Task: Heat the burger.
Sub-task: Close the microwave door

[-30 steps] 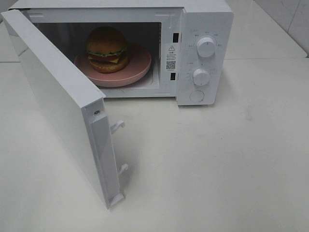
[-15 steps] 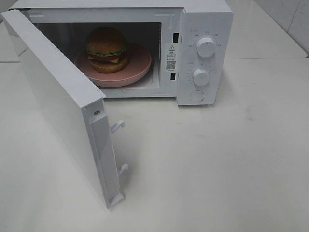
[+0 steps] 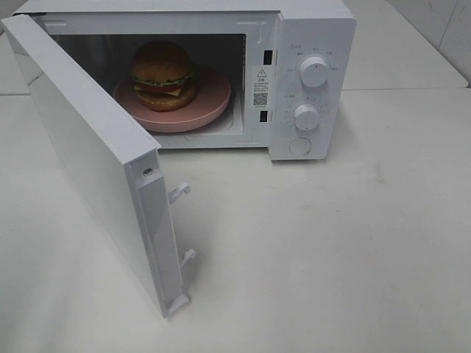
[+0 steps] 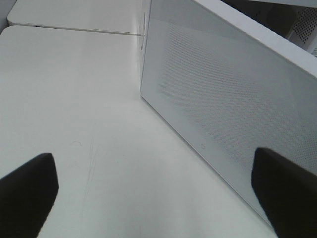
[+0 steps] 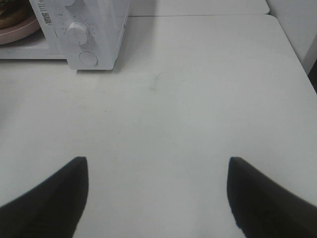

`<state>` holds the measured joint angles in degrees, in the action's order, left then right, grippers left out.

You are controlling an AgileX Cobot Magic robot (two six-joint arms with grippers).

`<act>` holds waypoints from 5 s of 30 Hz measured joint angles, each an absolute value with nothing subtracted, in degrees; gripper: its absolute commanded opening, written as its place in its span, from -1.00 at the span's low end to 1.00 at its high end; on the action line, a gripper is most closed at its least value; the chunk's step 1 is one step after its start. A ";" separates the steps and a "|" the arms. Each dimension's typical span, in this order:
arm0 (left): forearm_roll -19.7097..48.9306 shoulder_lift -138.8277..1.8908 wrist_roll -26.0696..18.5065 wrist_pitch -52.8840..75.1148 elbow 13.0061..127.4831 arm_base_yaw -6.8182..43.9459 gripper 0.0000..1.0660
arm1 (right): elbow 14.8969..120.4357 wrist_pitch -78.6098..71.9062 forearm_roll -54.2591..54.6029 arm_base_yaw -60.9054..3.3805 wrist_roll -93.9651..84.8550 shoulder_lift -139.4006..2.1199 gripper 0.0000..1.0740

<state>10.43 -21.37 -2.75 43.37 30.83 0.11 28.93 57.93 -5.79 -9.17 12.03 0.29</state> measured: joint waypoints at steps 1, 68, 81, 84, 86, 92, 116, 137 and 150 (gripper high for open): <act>10.94 -22.98 -3.21 42.69 30.83 0.11 0.83 | 28.93 57.93 -5.79 -9.17 12.03 0.29 0.40; -18.68 -79.76 22.75 -33.40 22.57 10.77 -1.00 | 28.93 57.93 -5.79 -9.17 12.03 0.29 0.40; -16.73 -88.29 22.23 -45.49 22.57 16.84 -1.00 | 28.93 57.93 -5.79 -9.17 12.03 0.29 0.40; -15.30 -89.32 21.49 -46.87 22.63 17.93 -1.00 | 28.93 57.93 -5.79 -9.17 12.03 0.29 0.40; -13.52 -90.81 20.34 -47.44 23.32 19.94 -1.00 | 28.93 57.93 -5.79 -9.17 12.03 0.29 0.40; -12.03 -93.68 19.31 -47.67 26.81 23.55 -1.00 | 28.93 57.93 -5.79 -9.17 12.03 0.29 0.40; 2.81 -105.20 10.31 -46.35 42.86 33.75 -1.00 | 28.93 57.93 -5.79 -9.17 12.03 0.29 0.40; 9.57 -113.22 0.52 -36.61 57.81 36.78 -1.00 | 28.93 57.93 -5.79 -9.17 12.03 0.29 0.40; 11.46 -115.28 -4.30 -34.43 60.85 37.30 -1.00 | 28.93 57.87 -5.73 -9.17 12.03 0.29 0.40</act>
<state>11.46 -115.28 -4.30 -34.43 60.85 37.30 28.93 57.87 -5.73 -9.17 12.03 0.29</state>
